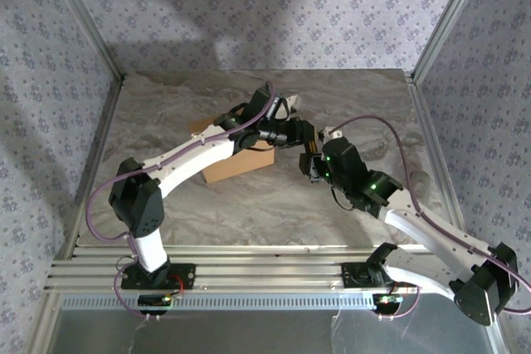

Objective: Unpack the express box

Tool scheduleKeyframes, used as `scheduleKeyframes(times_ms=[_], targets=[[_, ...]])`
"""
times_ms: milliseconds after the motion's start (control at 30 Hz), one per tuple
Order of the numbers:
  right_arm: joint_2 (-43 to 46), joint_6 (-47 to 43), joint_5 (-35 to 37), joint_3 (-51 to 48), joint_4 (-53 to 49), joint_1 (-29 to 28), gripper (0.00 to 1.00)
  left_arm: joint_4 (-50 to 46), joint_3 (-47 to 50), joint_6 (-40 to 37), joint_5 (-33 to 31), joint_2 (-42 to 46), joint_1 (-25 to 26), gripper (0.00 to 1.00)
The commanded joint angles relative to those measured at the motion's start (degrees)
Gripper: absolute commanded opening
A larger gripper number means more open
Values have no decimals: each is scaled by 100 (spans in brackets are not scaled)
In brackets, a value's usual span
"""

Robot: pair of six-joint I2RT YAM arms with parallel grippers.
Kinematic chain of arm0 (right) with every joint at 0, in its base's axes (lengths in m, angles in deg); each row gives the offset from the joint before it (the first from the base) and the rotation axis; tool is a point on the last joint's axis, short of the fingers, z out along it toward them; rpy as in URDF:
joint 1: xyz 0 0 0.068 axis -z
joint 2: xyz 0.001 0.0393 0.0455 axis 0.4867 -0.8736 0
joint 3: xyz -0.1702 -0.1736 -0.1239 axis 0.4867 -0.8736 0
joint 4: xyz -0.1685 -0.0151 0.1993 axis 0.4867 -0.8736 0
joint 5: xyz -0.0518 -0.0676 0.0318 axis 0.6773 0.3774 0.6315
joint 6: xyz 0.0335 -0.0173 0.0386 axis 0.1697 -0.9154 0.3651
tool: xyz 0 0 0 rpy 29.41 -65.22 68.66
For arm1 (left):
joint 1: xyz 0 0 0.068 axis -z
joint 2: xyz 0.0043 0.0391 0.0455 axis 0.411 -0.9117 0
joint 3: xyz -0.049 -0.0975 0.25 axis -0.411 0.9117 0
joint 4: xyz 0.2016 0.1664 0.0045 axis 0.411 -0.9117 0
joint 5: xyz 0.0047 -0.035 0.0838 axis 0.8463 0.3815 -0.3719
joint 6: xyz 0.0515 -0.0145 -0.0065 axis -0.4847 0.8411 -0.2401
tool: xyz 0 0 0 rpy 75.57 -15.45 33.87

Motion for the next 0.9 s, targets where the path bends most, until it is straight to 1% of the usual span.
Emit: scheduleKeyframes(times_ms=[0,67,100,233,333,433,500,600,700,800,867], targets=[[186,168,143,-94,-181,39,0,227,89,-15,-295,499,-54,48],[242,231,167,-151,-232,39,0,229,148,-23,-313,580,-95,58],[256,248,184,-181,-233,39,0,197,171,-31,-312,624,-135,61],[300,334,296,-271,-282,85,0,-95,398,-173,-309,833,-342,64],[236,359,334,-297,-238,174,0,-461,761,-291,-344,1156,-667,64],[34,322,330,-253,-92,317,0,-656,1432,-361,-389,1821,-1197,63],[-231,262,269,-137,33,457,0,-828,1938,-438,-592,2432,-1638,63],[-757,79,142,187,250,648,0,-1360,2458,-662,-1174,3298,-2330,63],[-1432,-57,139,628,399,777,0,-1920,2718,-936,-1748,3863,-2907,63],[-2125,-96,118,1045,705,955,0,-2195,2950,-1047,-1790,4056,-3407,63],[-2569,49,127,1326,834,1064,0,-2107,3184,-988,-1530,4070,-3692,63]])
